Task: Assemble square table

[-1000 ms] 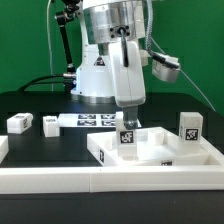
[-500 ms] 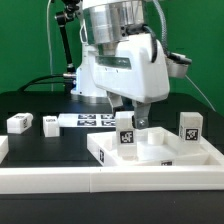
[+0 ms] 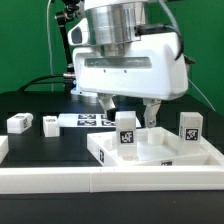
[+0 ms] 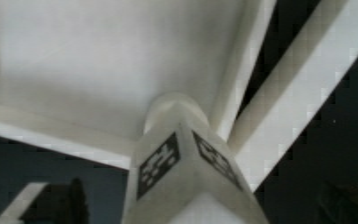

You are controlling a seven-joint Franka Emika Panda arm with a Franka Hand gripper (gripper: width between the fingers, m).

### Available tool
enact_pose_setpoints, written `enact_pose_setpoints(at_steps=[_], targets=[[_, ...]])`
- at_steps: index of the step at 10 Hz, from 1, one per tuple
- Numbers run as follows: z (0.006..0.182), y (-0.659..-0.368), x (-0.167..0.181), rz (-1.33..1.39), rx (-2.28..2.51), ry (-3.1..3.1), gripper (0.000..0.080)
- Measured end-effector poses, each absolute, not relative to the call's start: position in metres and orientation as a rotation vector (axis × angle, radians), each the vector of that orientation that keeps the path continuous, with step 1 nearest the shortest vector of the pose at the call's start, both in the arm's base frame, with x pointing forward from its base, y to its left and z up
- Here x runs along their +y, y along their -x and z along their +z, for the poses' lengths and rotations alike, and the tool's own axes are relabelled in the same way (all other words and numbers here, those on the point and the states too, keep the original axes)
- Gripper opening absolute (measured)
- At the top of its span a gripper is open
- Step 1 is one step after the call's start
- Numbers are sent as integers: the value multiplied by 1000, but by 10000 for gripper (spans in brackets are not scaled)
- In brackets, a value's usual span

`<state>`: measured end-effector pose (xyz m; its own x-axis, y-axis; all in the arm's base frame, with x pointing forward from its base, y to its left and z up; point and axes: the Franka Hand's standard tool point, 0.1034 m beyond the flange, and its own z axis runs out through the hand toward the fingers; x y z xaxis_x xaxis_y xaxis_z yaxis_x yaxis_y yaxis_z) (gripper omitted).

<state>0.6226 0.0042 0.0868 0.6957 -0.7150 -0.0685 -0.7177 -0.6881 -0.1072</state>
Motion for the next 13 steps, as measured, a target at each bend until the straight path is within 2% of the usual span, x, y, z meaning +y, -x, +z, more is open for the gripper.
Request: enact_pose_setpoints(at_steps=[10,12,13], targets=[[85,-622,1,-31,149,3022,649],[86,-622,-1,-37,79,3025,636],[85,-622,-1,-36,82,3025,466]])
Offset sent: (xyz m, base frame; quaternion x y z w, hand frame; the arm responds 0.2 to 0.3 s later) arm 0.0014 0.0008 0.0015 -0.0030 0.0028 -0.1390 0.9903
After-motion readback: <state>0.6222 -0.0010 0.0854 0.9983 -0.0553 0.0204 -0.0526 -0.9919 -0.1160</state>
